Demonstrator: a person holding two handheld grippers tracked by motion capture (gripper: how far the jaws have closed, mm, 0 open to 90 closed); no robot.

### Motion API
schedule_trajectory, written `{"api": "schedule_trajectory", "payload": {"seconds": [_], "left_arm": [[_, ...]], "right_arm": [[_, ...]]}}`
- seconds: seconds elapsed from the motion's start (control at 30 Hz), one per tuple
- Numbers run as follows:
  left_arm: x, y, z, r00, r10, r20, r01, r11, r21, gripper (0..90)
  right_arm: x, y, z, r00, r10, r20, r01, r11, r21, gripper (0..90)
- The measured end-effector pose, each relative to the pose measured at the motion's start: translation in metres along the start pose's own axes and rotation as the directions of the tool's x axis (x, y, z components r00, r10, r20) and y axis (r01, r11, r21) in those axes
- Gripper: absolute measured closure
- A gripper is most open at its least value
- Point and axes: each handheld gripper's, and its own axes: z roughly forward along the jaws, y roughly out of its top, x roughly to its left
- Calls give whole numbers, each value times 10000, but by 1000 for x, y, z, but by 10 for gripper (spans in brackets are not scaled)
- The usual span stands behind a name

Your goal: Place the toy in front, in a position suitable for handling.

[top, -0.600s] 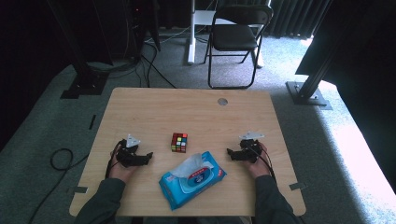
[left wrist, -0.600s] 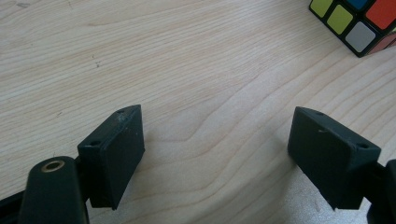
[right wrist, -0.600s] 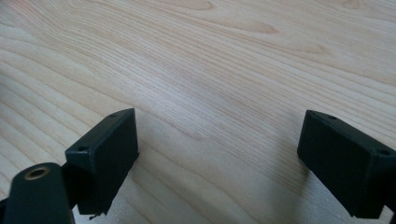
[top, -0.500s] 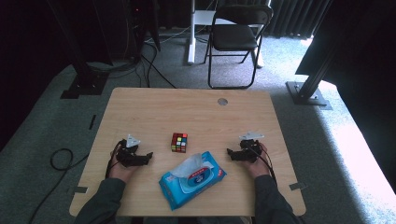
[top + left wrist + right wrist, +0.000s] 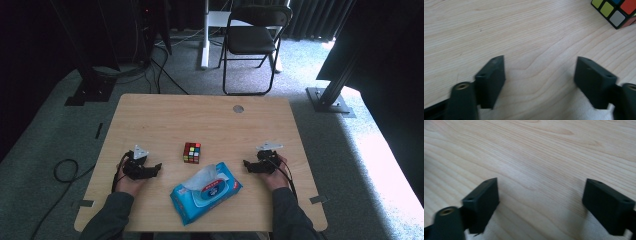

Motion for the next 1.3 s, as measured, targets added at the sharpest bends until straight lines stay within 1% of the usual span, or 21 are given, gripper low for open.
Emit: {"api": "schedule_trajectory", "payload": {"seconds": [0.03,0.1,0.13,0.17,0.23,0.3,0.4,0.47,0.53,0.57,0.6,0.63,0.73,0.8,0.83,0.9,1.0,1.03,1.1,1.17,1.3], "left_arm": [[1,0,-2,9997,-153,202,154,9999,-8,347],[0,0,-7,9985,-321,437,324,9995,-60,362],[-2,1,-11,9981,-291,546,298,9995,-123,363],[-4,1,-15,9973,-288,672,304,9993,-227,362],[-8,1,-23,9970,-152,757,182,9991,-390,357],[-12,0,-30,9959,-187,884,237,9982,-558,351],[-17,0,-35,9950,-101,993,167,9976,-667,344],[-28,0,-40,9944,184,1036,-107,9972,-745,338],[-35,1,-43,9936,392,1058,-309,9964,-791,336],[-38,1,-45,9927,548,1078,-462,9957,-807,336],[-38,1,-45,9927,548,1078,-462,9957,-807,334],[-45,1,-48,9908,720,1147,-629,9947,-807,330],[-54,-1,-52,9878,967,1221,-874,9930,-796,324],[-57,-2,-54,9871,1017,1233,-923,9925,-796,319],[-62,-3,-58,9862,1127,1214,-1031,9912,-826,313],[-66,-5,-62,9854,1178,1231,-1070,9901,-910,307],[-68,-6,-65,9844,1225,1261,-1113,9895,-920,305],[-73,-11,-70,9831,1324,1264,-1217,9886,-887,299],[-76,-14,-73,9821,1308,1356,-1202,9892,-837,298],[-79,-17,-75,9804,1348,1437,-1248,9892,-766,298],[-87,-24,-76,9756,1605,1495,-1549,9867,-485,295]], "right_arm": [[0,1,-2,10000,-55,-15,55,10000,44,322],[1,2,-5,10000,-27,-87,29,9998,171,376],[2,2,-7,9997,-14,-249,18,9998,187,394],[3,2,-8,9992,3,-389,2,9999,138,393],[4,3,-11,9992,-121,-384,121,9999,-10,387],[6,4,-14,9984,-72,-566,70,10000,-38,369],[12,4,-18,9977,-345,-580,348,9994,34,351],[16,5,-20,9970,-415,-649,412,9991,-56,338],[18,5,-23,9964,-321,-780,311,9994,-143,332],[19,5,-25,9962,-343,-798,329,9993,-182,332],[19,5,-25,9962,-343,-798,329,9993,-182,332],[21,6,-28,9947,-367,-958,341,9990,-285,327],[25,6,-32,9923,-508,-1126,468,9982,-374,326],[27,6,-34,9916,-569,-1161,523,9977,-420,327],[30,5,-36,9898,-676,-1252,622,9970,-463,325],[32,5,-38,9880,-795,-1321,731,9959,-526,325],[34,5,-40,9860,-822,-1448,745,9955,-580,325],[38,5,-41,9841,-923,-1519,842,9947,-590,325],[40,5,-42,9820,-1054,-1569,974,9936,-574,324],[42,5,-42,9805,-1105,-1627,1026,9931,-563,325],[45,4,-42,9761,-1248,-1778,1167,9916,-556,325]]}}
